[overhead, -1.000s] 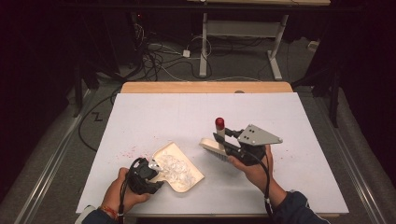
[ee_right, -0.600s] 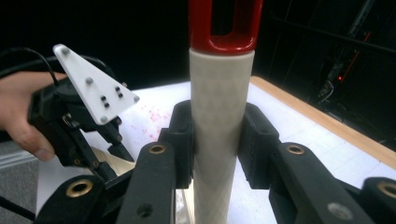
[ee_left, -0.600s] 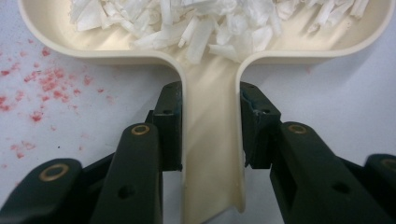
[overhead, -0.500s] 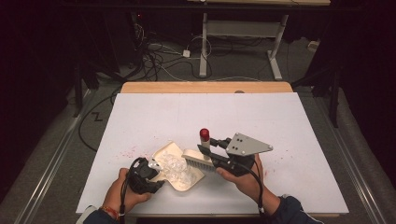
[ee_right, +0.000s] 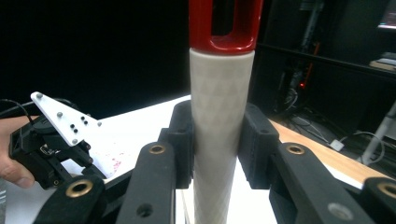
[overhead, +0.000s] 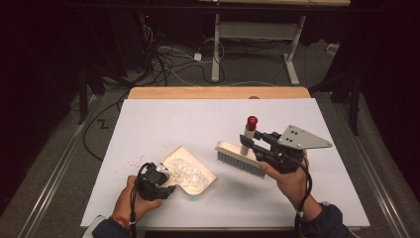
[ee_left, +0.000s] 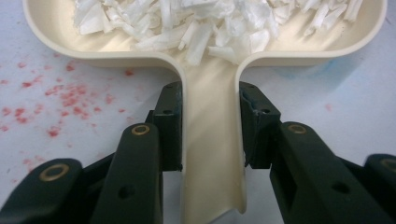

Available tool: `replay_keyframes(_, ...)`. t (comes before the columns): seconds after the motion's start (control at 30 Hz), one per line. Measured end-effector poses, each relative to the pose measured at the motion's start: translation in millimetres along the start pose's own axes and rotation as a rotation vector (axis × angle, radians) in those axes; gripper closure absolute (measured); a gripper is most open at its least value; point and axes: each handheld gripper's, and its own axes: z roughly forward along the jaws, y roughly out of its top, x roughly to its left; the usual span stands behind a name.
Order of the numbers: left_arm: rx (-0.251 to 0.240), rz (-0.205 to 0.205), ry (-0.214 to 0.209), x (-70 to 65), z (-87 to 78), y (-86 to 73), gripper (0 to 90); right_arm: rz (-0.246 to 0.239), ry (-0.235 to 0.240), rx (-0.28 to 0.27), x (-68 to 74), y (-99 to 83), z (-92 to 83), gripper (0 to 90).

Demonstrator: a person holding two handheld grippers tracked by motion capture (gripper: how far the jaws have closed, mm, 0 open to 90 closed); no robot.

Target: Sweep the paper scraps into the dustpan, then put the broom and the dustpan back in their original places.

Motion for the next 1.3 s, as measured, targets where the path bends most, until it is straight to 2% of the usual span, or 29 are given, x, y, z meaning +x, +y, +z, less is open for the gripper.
replay_keyframes(0.1,-0.009,-0.026,-0.004,4.9,1.3,0.5,63.4,0.013,-0.013,0.000,-7.5,1.4,-13.3,70.3)
replay_keyframes(0.33,-0.044,-0.087,0.005,13.9,2.4,-0.7,63.4,0.034,-0.005,0.035,-18.2,-2.5,-47.8,70.3)
replay_keyframes(0.4,-0.048,-0.102,0.031,16.0,2.1,0.1,63.4,0.042,0.001,0.051,-21.9,-4.8,-56.8,70.3)
replay_keyframes(0.47,-0.060,-0.119,0.039,19.4,1.0,1.3,63.4,0.062,0.020,0.069,-26.5,-7.0,-65.1,70.3)
replay_keyframes(0.53,-0.077,-0.147,0.050,23.6,0.5,1.9,63.4,0.075,0.027,0.077,-31.4,-9.4,-72.8,70.2)
replay_keyframes(0.63,-0.075,-0.180,0.068,31.0,-0.2,0.5,63.3,0.088,0.038,0.106,-37.9,-13.6,-81.9,70.2)
replay_keyframes(0.7,-0.083,-0.216,0.079,37.8,-1.3,-1.2,63.3,0.111,0.058,0.122,-44.1,-17.1,-86.4,70.3)
replay_keyframes(0.9,-0.110,-0.311,0.096,53.8,-1.9,-5.2,63.2,0.157,0.108,0.213,-57.6,-26.2,-84.5,70.2)
replay_keyframes(0.97,-0.119,-0.343,0.099,55.6,0.1,-5.5,62.7,0.176,0.112,0.231,-62.5,-29.5,-80.9,70.2)
replay_keyframes(1.07,-0.116,-0.369,0.111,52.4,2.7,-5.0,60.5,0.189,0.113,0.263,-67.5,-33.6,-74.3,70.2)
replay_keyframes(1.13,-0.115,-0.383,0.116,48.1,3.0,-3.9,54.0,0.192,0.100,0.271,-70.9,-35.8,-69.4,70.2)
replay_keyframes(1.2,-0.113,-0.380,0.111,41.7,3.6,-2.9,47.3,0.195,0.083,0.279,-74.6,-36.5,-64.0,70.1)
replay_keyframes(1.3,-0.122,-0.355,0.071,30.3,2.6,-1.1,42.8,0.178,0.044,0.291,-79.4,-35.3,-54.5,69.2)
